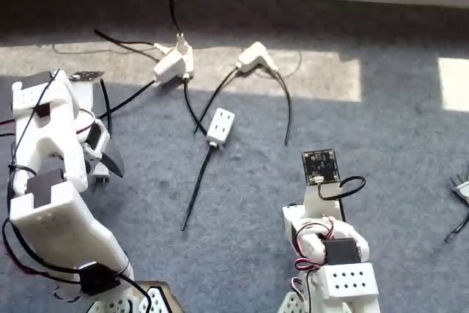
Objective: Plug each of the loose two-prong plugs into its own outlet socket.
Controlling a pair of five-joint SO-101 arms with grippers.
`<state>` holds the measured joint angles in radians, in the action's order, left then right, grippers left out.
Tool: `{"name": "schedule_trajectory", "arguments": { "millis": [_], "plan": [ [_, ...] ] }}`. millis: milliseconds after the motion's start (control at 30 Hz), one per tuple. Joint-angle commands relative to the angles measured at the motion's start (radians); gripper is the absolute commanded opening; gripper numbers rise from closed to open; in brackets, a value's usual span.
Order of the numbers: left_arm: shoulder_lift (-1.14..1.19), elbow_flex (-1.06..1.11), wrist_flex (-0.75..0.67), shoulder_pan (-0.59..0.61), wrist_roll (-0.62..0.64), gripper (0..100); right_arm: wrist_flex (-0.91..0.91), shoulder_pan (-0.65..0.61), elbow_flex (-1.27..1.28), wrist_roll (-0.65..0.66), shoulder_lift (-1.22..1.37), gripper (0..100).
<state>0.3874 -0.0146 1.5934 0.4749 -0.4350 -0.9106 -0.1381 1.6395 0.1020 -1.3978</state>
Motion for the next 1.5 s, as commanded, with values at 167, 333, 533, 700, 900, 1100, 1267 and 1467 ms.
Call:
{"name": "schedule_trajectory", "arguments": {
  "millis": [167,333,533,700,900,1100,1267,1467],
  "plan": [
    [-0.008,0.065,-0.132,-0.041,0.068,27,0.035,-0.007,0.004,0.018,-0.004,27.8],
    [-0.010,0.185,-0.232,-0.053,0.066,27,0.035,-0.007,0.004,0.018,-0.004,27.8],
    [-0.019,0.122,-0.224,-0.048,0.072,27,0.035,-0.007,0.004,0.018,-0.004,27.8],
    [-0.019,-0.077,0.020,-0.039,0.071,27,0.035,-0.007,0.004,0.018,-0.004,27.8],
    [-0.019,-0.108,0.089,-0.041,0.072,27,0.035,-0.007,0.004,0.018,-0.004,27.8],
    [-0.229,0.054,0.095,-0.041,0.072,27,0.036,-0.007,0.004,0.018,-0.004,27.8],
    [-0.575,0.312,-0.023,-0.050,0.075,27,0.036,-0.007,0.004,0.018,-0.004,27.8],
    [-0.473,0.383,-0.275,-0.104,0.123,28,0.036,-0.007,0.004,0.018,-0.004,27.8]
  ]
}}
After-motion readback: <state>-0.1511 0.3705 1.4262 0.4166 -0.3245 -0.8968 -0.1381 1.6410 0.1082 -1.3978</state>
